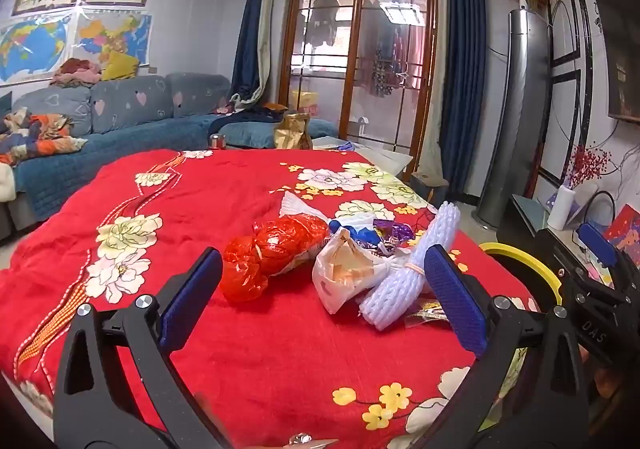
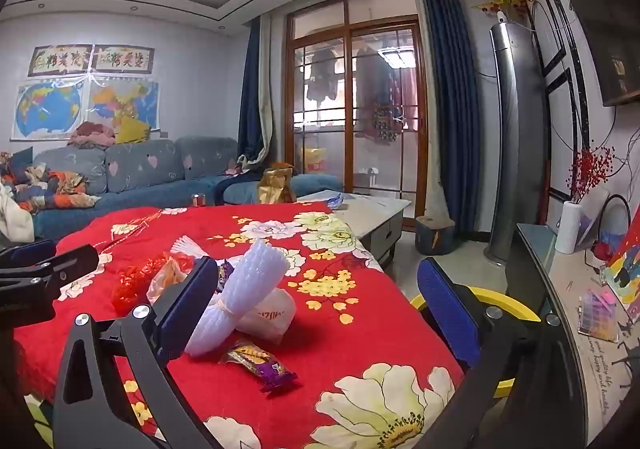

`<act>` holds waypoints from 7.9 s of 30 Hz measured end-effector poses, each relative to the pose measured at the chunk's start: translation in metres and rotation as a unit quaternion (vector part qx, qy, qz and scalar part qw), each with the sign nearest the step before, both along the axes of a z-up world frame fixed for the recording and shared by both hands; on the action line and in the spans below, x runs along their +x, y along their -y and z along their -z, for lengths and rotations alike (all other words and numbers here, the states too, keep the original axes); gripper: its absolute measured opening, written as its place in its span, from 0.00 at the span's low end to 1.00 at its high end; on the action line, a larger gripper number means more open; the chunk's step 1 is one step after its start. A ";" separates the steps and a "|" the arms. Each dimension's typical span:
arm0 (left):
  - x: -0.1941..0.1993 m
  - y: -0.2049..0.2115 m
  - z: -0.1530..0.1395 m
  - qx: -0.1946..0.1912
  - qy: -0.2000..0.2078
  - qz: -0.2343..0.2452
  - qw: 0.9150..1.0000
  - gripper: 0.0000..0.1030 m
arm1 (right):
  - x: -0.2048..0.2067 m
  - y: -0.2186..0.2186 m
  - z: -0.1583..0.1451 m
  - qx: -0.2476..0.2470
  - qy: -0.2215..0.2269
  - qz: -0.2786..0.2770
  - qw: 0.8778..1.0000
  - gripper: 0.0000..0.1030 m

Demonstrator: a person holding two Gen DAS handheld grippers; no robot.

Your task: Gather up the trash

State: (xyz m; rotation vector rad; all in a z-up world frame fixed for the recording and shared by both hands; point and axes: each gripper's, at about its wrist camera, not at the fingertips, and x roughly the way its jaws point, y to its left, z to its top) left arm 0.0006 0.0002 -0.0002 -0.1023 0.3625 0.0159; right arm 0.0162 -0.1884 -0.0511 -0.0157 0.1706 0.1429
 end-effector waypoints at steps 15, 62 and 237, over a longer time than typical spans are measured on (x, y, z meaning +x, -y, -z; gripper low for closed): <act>0.000 0.001 0.000 0.002 0.000 0.001 1.000 0.90 | -0.001 0.000 0.000 -0.001 0.000 0.002 1.000 0.94; 0.000 -0.004 0.004 0.001 -0.003 -0.003 1.000 0.90 | 0.003 0.000 0.003 0.003 -0.007 0.000 1.000 0.94; 0.190 0.223 0.020 0.011 -0.166 0.283 0.945 0.86 | 0.114 0.272 0.041 0.176 -0.182 0.212 0.944 0.65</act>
